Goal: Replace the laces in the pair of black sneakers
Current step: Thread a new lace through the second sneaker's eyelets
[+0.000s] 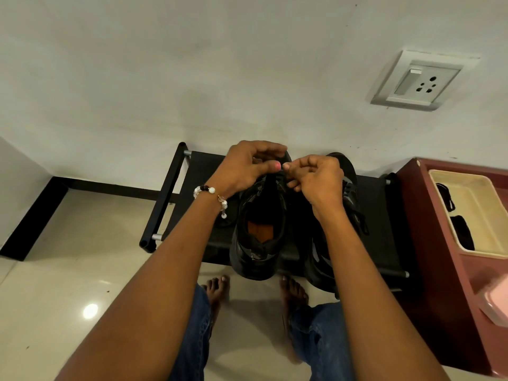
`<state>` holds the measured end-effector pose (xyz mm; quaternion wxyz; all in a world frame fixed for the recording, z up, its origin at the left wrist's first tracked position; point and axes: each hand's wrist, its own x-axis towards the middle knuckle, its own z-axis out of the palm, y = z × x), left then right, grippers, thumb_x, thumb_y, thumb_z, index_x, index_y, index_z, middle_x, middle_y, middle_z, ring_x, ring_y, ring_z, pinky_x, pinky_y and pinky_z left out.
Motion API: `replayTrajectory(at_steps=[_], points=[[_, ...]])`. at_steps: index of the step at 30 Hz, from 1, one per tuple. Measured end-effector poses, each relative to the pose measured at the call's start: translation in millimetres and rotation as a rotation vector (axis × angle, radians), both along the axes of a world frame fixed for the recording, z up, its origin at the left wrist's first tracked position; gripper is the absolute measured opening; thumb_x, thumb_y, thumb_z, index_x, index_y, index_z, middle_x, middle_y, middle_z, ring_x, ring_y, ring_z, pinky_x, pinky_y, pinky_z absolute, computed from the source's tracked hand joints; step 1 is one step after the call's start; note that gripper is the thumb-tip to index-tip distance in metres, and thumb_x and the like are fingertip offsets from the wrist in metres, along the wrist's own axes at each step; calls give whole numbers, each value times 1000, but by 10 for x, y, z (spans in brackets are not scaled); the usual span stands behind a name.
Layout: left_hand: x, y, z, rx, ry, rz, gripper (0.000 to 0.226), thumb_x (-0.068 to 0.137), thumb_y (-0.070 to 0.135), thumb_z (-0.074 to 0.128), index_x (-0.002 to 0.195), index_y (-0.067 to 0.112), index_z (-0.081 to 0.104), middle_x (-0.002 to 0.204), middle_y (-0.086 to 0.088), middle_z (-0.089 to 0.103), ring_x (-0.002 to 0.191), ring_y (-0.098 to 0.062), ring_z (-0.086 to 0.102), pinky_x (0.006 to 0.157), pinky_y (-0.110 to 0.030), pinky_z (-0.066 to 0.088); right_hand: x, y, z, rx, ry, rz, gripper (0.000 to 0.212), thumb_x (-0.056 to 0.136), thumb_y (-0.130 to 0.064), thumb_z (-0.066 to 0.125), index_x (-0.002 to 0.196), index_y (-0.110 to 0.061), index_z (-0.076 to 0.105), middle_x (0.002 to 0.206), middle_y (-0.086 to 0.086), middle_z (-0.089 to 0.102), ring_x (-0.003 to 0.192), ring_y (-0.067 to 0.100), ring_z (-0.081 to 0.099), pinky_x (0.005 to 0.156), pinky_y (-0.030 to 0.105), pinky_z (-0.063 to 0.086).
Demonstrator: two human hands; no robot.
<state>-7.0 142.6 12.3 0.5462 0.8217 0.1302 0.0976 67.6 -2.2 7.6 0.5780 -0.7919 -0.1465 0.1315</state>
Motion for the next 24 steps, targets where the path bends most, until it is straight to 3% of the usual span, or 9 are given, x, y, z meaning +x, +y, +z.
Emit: replayTrajectory(at_steps=[5, 8, 11, 14, 16, 19, 24], points=[[62, -87, -50, 93, -53, 105, 20, 80, 9, 76, 99, 15, 76, 89, 1, 74, 80, -2, 69, 80, -15, 53, 16, 24, -29, 161, 229, 5, 3, 83, -7, 74, 80, -7, 74, 69, 11, 71, 57, 14, 63, 56, 22, 50], [77, -76, -65, 203, -11, 153, 11, 82, 13, 74, 94, 12, 76, 81, 4, 71, 68, 1, 63, 70, -5, 47, 14, 19, -29, 191, 306, 28, 3, 85, -1, 70, 85, -3, 72, 69, 11, 70, 58, 15, 64, 57, 21, 53], [78, -62, -87, 321, 84, 117, 10, 88, 17, 68, 95, 12, 74, 83, 7, 66, 78, -5, 61, 74, -12, 47, 9, -2, -56, 41, 277, 33, 7, 83, -6, 75, 89, -7, 72, 78, 9, 72, 70, 17, 67, 63, 24, 54], [95, -54, -130, 381, 178, 81, 12, 92, 18, 64, 98, 11, 72, 91, 4, 65, 85, -7, 58, 76, -17, 41, -25, -45, -40, -320, 185, 205, 37, 77, -28, 82, 107, -10, 69, 100, 4, 70, 91, 15, 65, 74, 32, 57], [112, -66, -154, 390, 207, 79, 11, 91, 16, 64, 97, 10, 72, 96, -1, 68, 85, -8, 58, 76, -16, 40, -77, -63, 40, -443, 196, 284, 46, 77, -36, 81, 111, -9, 65, 105, 6, 67, 96, 19, 64, 74, 43, 60], [120, -98, -169, 379, 218, 100, 10, 87, 12, 68, 96, 12, 74, 96, 0, 68, 85, -8, 59, 78, -16, 43, -112, -64, 122, -515, 178, 340, 38, 81, -29, 78, 109, -7, 65, 104, 11, 66, 93, 25, 66, 71, 49, 60], [112, -127, -194, 273, 221, 219, 17, 81, 5, 74, 96, 12, 71, 80, 3, 65, 70, -4, 58, 62, -4, 44, -118, -71, 114, -453, 201, 271, 27, 86, -13, 71, 105, 5, 66, 99, 17, 68, 81, 26, 70, 61, 44, 61]])
